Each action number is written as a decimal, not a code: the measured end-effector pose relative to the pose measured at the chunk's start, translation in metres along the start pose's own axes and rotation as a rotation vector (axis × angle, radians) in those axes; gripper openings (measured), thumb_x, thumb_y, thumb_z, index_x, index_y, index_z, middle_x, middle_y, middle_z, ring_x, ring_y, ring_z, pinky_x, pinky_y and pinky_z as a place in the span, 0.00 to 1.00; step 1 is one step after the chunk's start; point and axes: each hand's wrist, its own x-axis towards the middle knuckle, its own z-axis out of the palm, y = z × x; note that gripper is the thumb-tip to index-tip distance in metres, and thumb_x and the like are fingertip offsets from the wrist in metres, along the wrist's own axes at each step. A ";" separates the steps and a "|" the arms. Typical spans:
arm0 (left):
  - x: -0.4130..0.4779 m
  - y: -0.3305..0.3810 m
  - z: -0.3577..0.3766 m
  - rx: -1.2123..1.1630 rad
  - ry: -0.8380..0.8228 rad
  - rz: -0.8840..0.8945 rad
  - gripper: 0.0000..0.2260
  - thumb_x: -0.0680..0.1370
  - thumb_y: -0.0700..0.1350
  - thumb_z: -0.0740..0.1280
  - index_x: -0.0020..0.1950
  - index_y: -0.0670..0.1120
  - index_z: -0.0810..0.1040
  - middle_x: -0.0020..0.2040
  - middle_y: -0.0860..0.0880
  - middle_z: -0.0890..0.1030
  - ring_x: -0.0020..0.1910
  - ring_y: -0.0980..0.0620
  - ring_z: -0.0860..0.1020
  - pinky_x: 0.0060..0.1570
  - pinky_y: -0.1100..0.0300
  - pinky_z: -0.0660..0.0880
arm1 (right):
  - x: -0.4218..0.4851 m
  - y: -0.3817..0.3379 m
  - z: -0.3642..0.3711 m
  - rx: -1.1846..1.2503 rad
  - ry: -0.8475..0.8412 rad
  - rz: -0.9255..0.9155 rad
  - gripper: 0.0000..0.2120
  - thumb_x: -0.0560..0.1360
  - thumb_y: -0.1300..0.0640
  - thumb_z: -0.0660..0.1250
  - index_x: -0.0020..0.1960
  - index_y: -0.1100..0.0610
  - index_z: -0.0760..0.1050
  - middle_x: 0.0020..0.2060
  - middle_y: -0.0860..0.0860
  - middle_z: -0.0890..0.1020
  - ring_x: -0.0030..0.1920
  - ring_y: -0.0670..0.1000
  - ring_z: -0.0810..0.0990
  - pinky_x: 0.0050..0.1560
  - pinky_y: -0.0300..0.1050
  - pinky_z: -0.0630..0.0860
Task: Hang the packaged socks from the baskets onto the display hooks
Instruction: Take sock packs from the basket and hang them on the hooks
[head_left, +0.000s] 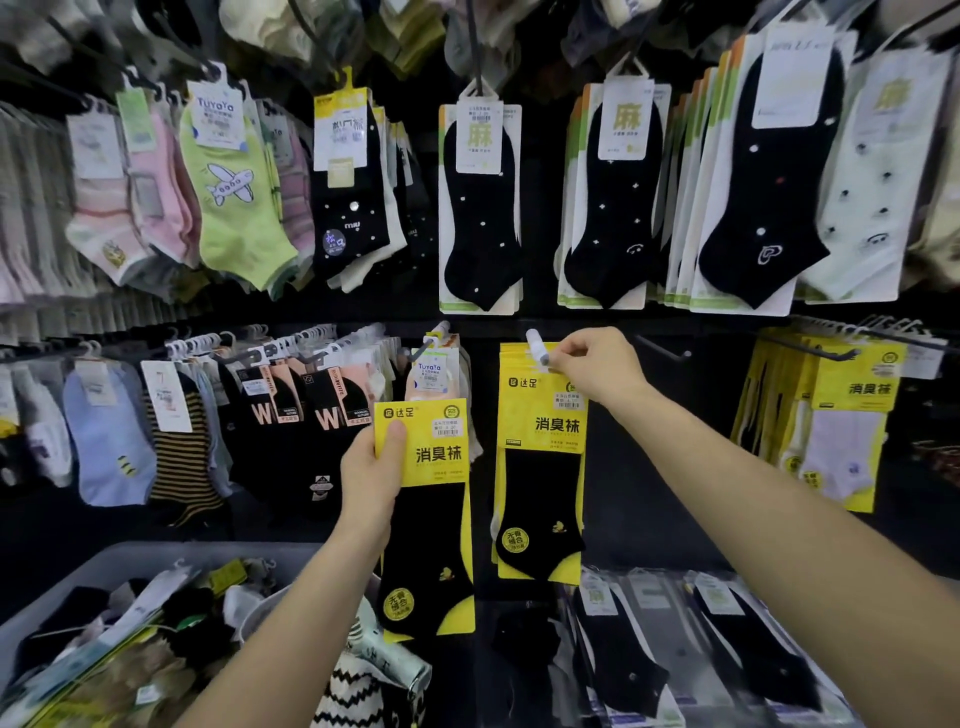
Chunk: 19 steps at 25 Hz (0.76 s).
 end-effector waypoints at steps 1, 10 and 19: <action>0.000 0.002 0.000 -0.015 -0.016 -0.001 0.09 0.81 0.47 0.60 0.49 0.44 0.77 0.48 0.40 0.83 0.45 0.44 0.82 0.46 0.49 0.79 | 0.000 -0.001 0.001 -0.008 -0.010 0.016 0.10 0.74 0.52 0.68 0.34 0.46 0.77 0.34 0.44 0.78 0.42 0.48 0.77 0.46 0.48 0.76; -0.024 0.012 0.056 0.043 -0.241 0.149 0.09 0.80 0.45 0.61 0.44 0.49 0.78 0.41 0.46 0.83 0.41 0.48 0.81 0.42 0.54 0.78 | -0.045 -0.006 -0.016 -0.107 -0.108 -0.325 0.08 0.75 0.50 0.66 0.43 0.53 0.82 0.36 0.42 0.79 0.38 0.41 0.75 0.41 0.39 0.71; -0.026 0.011 0.098 0.045 -0.203 0.136 0.04 0.78 0.43 0.65 0.43 0.48 0.74 0.40 0.50 0.78 0.40 0.53 0.76 0.41 0.59 0.73 | -0.023 0.007 -0.028 -0.021 -0.095 -0.199 0.04 0.73 0.56 0.70 0.39 0.51 0.79 0.38 0.45 0.80 0.43 0.46 0.79 0.45 0.40 0.75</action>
